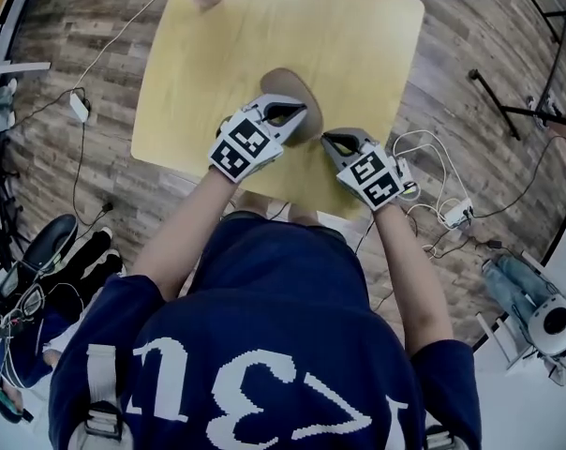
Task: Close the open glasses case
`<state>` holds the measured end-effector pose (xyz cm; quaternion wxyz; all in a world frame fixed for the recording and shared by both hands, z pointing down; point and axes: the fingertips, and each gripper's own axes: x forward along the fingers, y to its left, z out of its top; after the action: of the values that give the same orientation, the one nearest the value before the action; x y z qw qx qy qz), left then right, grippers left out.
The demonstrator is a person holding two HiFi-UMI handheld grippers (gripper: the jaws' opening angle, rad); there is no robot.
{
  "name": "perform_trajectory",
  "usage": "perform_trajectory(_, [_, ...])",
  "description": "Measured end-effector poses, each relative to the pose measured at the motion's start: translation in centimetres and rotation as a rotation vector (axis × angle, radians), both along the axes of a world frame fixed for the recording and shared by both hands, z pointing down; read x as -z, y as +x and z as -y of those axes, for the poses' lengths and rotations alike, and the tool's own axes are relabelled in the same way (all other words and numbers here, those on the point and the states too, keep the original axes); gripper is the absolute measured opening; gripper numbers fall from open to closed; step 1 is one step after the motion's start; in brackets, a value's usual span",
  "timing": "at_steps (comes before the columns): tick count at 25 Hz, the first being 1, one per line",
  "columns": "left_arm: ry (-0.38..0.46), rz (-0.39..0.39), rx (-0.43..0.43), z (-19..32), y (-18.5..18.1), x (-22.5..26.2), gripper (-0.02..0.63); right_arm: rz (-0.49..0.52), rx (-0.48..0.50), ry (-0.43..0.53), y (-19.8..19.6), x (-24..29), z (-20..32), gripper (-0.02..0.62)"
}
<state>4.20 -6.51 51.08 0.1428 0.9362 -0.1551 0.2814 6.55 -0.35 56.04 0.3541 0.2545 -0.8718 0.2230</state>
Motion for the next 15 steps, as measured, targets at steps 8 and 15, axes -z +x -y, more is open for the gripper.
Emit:
perform_trajectory(8, [0.04, -0.02, 0.213, 0.7, -6.0, 0.7, 0.012, 0.104, 0.14, -0.078, -9.4, -0.4, -3.7, 0.025])
perform_trajectory(15, [0.032, 0.062, 0.172, 3.9, -6.7, -0.7, 0.012, 0.109, 0.138, -0.099, -10.6, -0.7, -3.8, 0.025])
